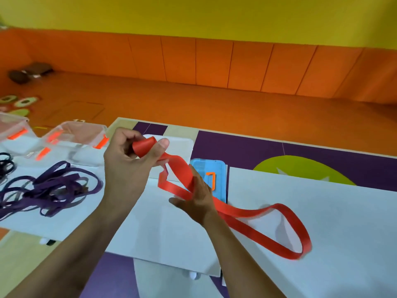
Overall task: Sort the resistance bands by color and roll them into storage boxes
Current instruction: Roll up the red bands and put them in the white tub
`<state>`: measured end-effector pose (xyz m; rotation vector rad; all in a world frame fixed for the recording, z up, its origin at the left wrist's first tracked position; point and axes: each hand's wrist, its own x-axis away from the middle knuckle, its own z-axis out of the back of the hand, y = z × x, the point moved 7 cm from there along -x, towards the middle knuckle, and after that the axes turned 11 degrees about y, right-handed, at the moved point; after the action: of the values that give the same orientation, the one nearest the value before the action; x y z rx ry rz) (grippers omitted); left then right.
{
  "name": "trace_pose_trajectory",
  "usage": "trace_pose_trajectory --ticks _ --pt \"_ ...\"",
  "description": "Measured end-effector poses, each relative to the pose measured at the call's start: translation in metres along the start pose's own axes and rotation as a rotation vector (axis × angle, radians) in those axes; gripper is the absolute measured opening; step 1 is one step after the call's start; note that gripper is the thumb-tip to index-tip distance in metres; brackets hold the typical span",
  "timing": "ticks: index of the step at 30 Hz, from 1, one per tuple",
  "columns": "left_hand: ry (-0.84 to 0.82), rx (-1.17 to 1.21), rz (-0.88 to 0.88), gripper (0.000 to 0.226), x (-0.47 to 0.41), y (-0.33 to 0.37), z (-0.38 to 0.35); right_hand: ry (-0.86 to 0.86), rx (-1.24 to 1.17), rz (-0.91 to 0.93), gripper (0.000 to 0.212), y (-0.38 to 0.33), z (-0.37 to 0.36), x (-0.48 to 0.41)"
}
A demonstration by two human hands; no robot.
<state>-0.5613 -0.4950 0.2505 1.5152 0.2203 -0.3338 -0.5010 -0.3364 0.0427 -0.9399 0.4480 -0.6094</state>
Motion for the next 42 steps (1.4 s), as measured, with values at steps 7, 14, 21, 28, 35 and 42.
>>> trace_pose_trajectory --ticks 7,14,21,28,35,42 --pt "0.088 0.176 0.282 0.043 -0.003 0.006 -0.002 -0.038 -0.173 -0.102 0.052 -0.037 0.009 -0.006" --pt "0.081 -0.32 -0.181 0.036 -0.023 0.003 0.021 0.007 -0.071 -0.107 0.019 -0.029 0.023 -0.006" --pt "0.178 -0.589 -0.117 0.061 -0.051 -0.034 0.046 0.273 0.032 0.236 0.047 -0.082 0.111 -0.008" --pt "0.042 -0.362 0.275 0.064 -0.037 -0.094 0.02 0.245 0.572 0.157 0.045 -0.002 0.116 -0.018" --pt "0.141 -0.267 0.582 0.057 -0.029 -0.156 0.042 0.464 0.438 0.007 0.041 0.058 0.128 0.035" --pt "0.132 -0.282 0.48 0.061 -0.055 -0.17 0.062 0.591 0.594 -0.198 0.057 0.096 0.158 0.037"
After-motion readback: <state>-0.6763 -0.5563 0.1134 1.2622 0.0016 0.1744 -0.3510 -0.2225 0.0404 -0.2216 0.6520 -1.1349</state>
